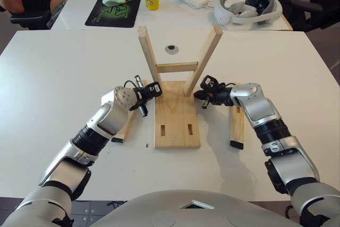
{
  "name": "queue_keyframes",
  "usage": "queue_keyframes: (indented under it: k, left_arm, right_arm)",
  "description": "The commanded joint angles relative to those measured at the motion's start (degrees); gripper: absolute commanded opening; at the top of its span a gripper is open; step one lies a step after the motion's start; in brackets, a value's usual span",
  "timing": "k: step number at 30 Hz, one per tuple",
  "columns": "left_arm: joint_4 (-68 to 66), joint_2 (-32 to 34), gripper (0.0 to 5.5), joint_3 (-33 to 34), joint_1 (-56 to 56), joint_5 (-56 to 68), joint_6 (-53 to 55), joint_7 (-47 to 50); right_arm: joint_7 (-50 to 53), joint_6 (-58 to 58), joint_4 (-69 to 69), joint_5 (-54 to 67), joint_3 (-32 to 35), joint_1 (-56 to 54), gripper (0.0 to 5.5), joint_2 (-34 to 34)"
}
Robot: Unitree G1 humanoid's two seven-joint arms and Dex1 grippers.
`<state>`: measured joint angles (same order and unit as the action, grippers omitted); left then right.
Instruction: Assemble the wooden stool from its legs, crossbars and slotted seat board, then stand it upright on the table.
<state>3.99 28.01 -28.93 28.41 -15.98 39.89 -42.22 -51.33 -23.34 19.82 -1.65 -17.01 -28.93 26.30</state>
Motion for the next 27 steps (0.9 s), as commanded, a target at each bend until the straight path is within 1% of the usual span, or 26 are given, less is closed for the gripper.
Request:
queue_keyframes:
  k: [1,2,4,5,6,7,8,9,10,11,12,13,14,16,17,19,21,23,27]
  left_arm:
    - [5.1,2.5,0.01,5.2,3.3,3.2,1.0,-3.6]
    - [7.2,2.8,0.01,9.0,3.7,6.6,0.5,-5.1]
    - [9.3,3.2,0.01,13.2,3.8,10.5,0.0,-6.6]
    - [11.2,4.2,0.01,17.1,3.5,14.7,0.8,-9.0]
    - [12.3,5.0,0.01,19.6,3.2,17.5,1.6,-10.5]
    - [13.7,7.3,0.01,24.6,2.3,22.1,4.0,-13.6]
    - [14.5,9.1,0.01,28.0,1.5,25.4,5.6,-15.5]
    - [14.9,10.2,0.01,29.7,1.1,27.3,6.7,-16.4]
    - [14.7,11.9,0.01,33.4,-0.9,30.2,8.1,-18.0]
    - [14.5,13.0,0.01,35.6,-2.3,32.1,8.9,-18.8]
    - [14.7,13.1,0.20,39.3,-5.9,34.3,10.2,-18.8]
    - [14.9,13.2,0.30,41.7,-8.4,36.0,11.2,-18.5]
    - [15.2,13.2,0.42,43.0,-9.9,37.2,11.7,-18.0]
    - [14.7,11.5,0.72,44.5,-16.3,35.9,7.9,-14.7]
    - [14.2,9.4,0.87,44.4,-20.5,32.8,4.0,-10.2]
    - [13.7,7.3,1.15,43.8,-24.8,29.6,-0.7,-4.7]
    - [15.2,1.2,1.49,43.9,-27.0,29.1,-0.6,3.2]
    - [17.1,-3.5,1.78,41.6,-28.7,28.5,1.2,9.1]
    - [18.8,-6.5,2.35,38.7,-29.9,28.0,4.0,14.6]
  right_arm:
    - [0.2,-2.3,-6.8,0.6,2.5,2.9,0.00,3.5]
    - [0.3,-4.2,-11.0,1.4,4.0,4.2,0.00,4.7]
    - [0.5,-6.6,-15.8,2.4,5.7,5.6,0.00,5.9]
    - [0.9,-8.3,-19.6,3.2,7.4,6.8,0.00,6.8]
    - [1.1,-9.4,-22.1,3.7,8.4,7.5,0.00,7.3]
    - [1.2,-12.7,-27.8,5.8,11.9,9.9,0.00,8.6]
    - [1.3,-15.2,-32.0,7.4,14.4,11.6,0.00,9.5]
    - [1.4,-17.0,-34.5,8.4,15.9,12.7,0.00,10.0]
    - [1.0,-20.9,-40.1,11.2,20.7,16.6,0.00,11.1]
    - [0.9,-23.5,-43.6,13.1,23.9,19.3,0.00,11.8]
    - [0.4,-27.3,-49.1,16.7,29.3,24.4,0.00,11.2]
    - [0.3,-30.0,-53.0,19.4,33.0,28.0,0.00,10.7]
    - [0.6,-31.7,-55.1,21.3,34.9,29.9,0.00,10.4]
    - [2.4,-33.9,-59.3,24.8,38.7,35.3,0.00,7.3]
    - [5.7,-34.3,-59.8,25.1,39.8,36.8,0.00,3.8]
    - [10.3,-34.8,-60.4,25.8,40.7,38.1,0.00,0.2]
    - [17.5,-32.8,-59.3,24.3,40.0,37.5,0.00,-5.6]
    - [23.8,-29.8,-58.3,22.9,38.0,36.8,0.00,-11.3]
    - [29.5,-25.9,-57.0,20.9,35.3,36.5,0.00,-13.9]
